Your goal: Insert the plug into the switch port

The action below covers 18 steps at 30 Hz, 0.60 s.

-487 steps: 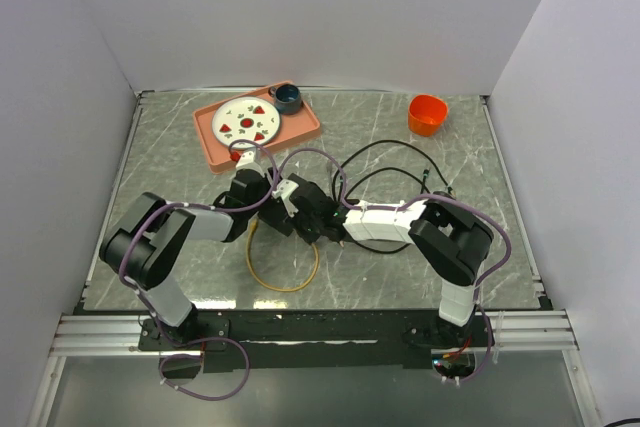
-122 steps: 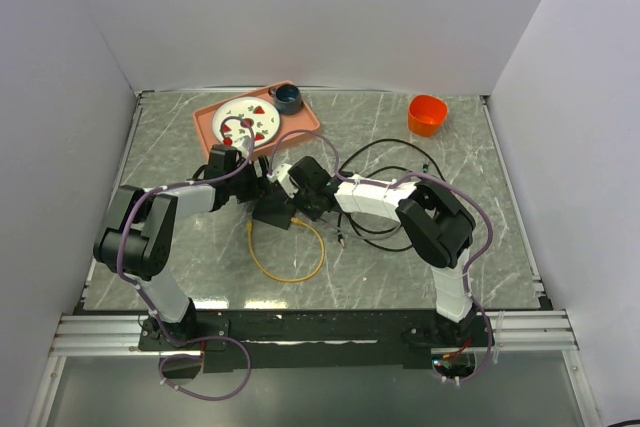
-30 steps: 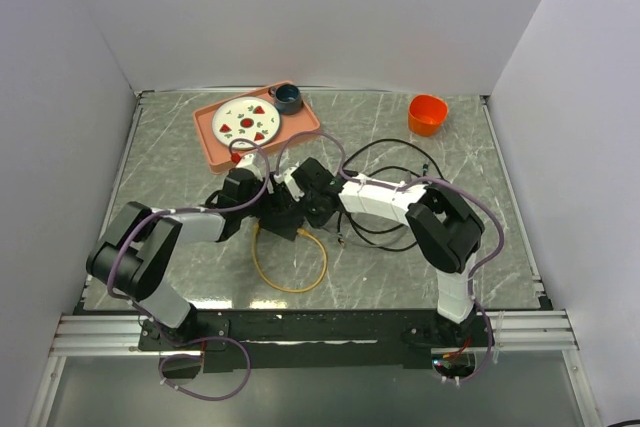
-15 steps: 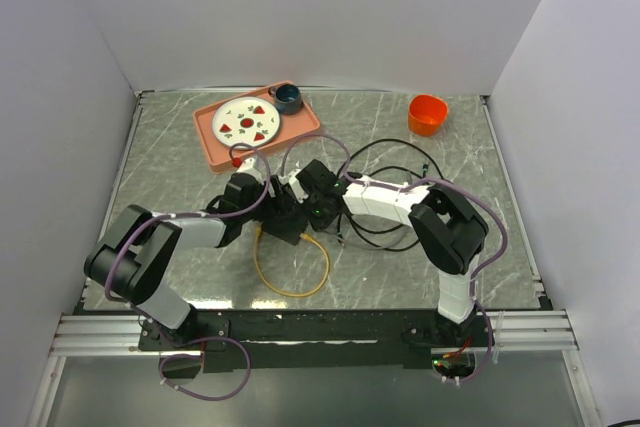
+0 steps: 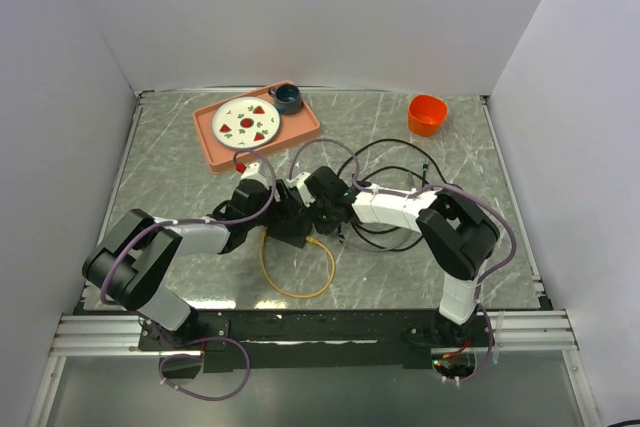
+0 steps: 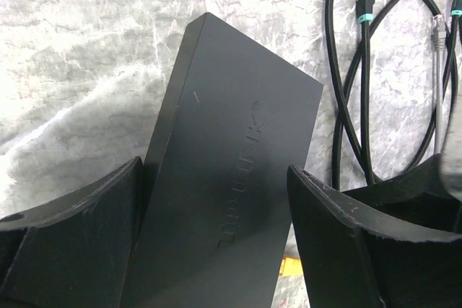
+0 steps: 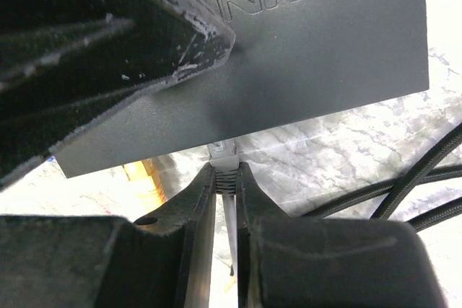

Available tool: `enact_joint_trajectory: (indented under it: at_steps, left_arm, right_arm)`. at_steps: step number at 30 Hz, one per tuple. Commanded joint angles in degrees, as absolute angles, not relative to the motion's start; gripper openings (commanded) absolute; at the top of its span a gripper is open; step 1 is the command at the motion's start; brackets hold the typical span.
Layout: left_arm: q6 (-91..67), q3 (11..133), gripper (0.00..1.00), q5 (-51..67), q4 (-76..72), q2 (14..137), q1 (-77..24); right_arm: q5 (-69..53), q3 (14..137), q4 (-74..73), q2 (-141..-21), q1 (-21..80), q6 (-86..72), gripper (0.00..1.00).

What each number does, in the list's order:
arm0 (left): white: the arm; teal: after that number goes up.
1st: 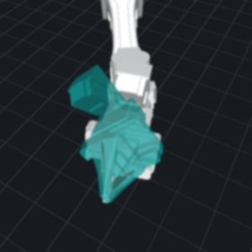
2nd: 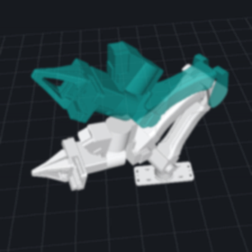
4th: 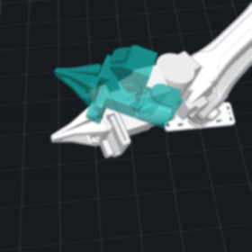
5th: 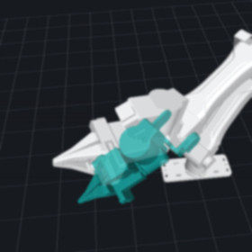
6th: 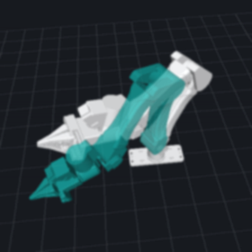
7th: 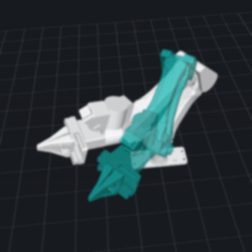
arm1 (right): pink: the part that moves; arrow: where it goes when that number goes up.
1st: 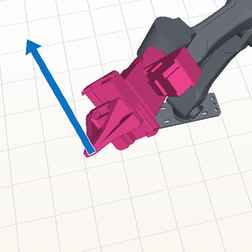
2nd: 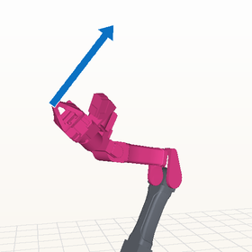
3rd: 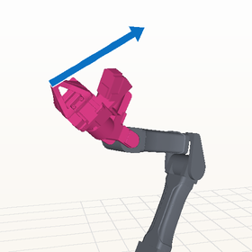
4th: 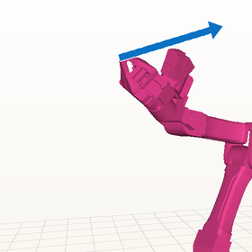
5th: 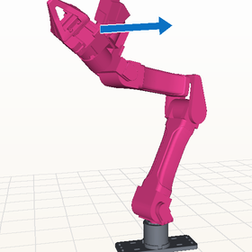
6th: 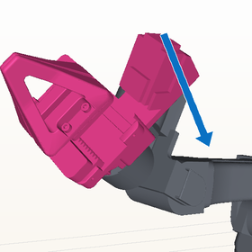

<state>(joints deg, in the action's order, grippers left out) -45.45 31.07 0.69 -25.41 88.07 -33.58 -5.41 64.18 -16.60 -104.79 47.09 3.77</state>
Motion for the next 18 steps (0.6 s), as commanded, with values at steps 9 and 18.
enact_joint_trajectory:
  at_steps: [9,18]
  left_arm:
    - [-61.17,32.25,0.79,29.97,-37.97,92.37,-48.43]
    - [-60.39,32.87,0.8,28.93,-36.75,92.02,-49.04]
  right_arm:
    - [-17.13,66.71,26.8,-101.16,47.99,1.06,0.0]
    - [-19.34,67.85,24.09,-100.9,48.08,1.67,0.0]
